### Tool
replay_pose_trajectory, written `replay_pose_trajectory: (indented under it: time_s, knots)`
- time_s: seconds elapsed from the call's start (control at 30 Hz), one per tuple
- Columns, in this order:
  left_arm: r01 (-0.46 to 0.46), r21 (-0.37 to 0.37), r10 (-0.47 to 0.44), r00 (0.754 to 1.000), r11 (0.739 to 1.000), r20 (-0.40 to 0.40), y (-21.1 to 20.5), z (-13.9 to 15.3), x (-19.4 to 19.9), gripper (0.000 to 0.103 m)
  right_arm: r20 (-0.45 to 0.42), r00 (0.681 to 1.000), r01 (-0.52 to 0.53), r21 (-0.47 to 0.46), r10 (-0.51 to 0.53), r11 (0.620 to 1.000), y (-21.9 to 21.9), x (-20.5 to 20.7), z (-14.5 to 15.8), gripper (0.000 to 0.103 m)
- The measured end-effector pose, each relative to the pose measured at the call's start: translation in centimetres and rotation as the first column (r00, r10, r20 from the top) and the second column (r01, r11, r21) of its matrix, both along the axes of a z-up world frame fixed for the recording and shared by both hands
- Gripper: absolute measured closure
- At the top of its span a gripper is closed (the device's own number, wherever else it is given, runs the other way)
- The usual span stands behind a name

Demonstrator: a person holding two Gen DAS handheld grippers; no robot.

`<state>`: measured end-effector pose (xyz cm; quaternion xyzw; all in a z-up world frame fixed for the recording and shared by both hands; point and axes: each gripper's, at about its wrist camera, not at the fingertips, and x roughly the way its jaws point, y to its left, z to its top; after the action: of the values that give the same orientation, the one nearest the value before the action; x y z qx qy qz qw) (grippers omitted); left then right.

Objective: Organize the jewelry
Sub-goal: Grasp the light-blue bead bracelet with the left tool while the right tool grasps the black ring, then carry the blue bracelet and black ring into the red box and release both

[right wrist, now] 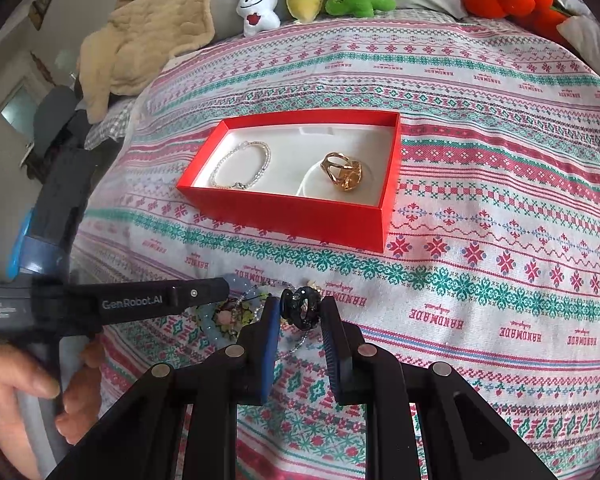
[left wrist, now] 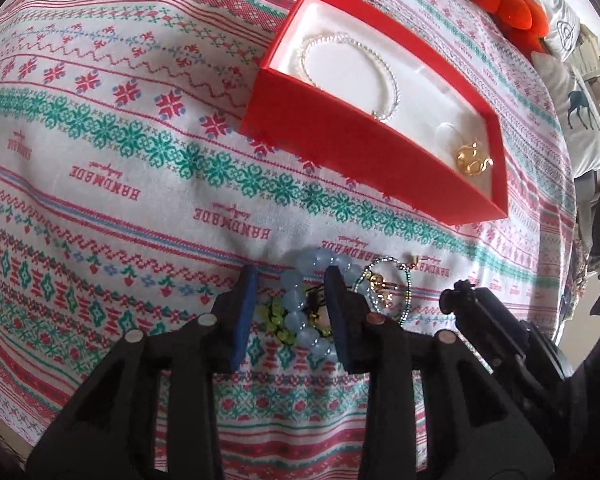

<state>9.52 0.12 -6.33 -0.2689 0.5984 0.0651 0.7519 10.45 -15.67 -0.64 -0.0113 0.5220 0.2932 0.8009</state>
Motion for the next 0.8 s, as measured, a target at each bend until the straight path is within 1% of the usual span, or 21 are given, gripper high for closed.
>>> replay_pose_trajectory:
  time_s: [0.03, 0.07, 0.1, 0.2, 0.3, 0.5, 0.63, 0.7, 0.8]
  knots:
    - [0.003, 0.007, -0.003, 1.000, 1.000, 0.008, 0.0, 0.1, 0.1, 0.081, 0.000, 1.000, 0.000, 0.000, 0.000, 1.000, 0.0, 0.0, 0.0, 0.082]
    - [0.009, 0.016, -0.009, 1.000, 1.000, 0.012, -0.2, 0.2, 0.4, 0.088, 0.000, 1.000, 0.000, 0.001, 0.000, 1.000, 0.0, 0.0, 0.0, 0.082]
    - [0.009, 0.022, -0.010, 1.000, 1.000, 0.019, -0.3, 0.4, 0.5, 0.091, 0.000, 1.000, 0.001, 0.001, -0.001, 1.000, 0.0, 0.0, 0.0, 0.082]
    - [0.012, 0.048, -0.014, 0.999, 0.999, 0.038, -0.6, 1.1, 0.6, 0.091, -0.001, 1.000, 0.004, 0.003, -0.004, 1.000, -0.2, 0.1, 0.0, 0.082]
    - [0.023, 0.030, -0.025, 0.998, 0.999, 0.066, -1.1, 2.1, -0.1, 0.091, 0.001, 1.000, 0.008, 0.008, -0.008, 1.000, -0.4, 0.1, 0.1, 0.082]
    - [0.051, -0.002, -0.050, 0.987, 0.999, 0.154, -1.5, 5.0, -1.9, 0.091, 0.009, 1.000, 0.015, 0.029, -0.015, 0.999, -0.9, 0.0, 0.8, 0.082]
    - [0.055, -0.028, -0.049, 0.980, 0.998, 0.192, -1.1, 6.3, -3.1, 0.091, 0.009, 1.000, 0.016, 0.031, -0.016, 0.999, -0.9, -0.1, 0.8, 0.082]
    - [0.064, -0.035, -0.055, 0.974, 0.997, 0.221, -1.1, 7.2, -3.4, 0.091, 0.011, 1.000, 0.015, 0.033, -0.016, 0.999, -0.9, -0.1, 0.9, 0.082]
    - [0.081, -0.032, -0.068, 0.956, 0.996, 0.286, -1.1, 8.9, -4.0, 0.091, 0.017, 1.000, 0.015, 0.041, -0.016, 0.999, -1.0, -0.1, 1.1, 0.082]
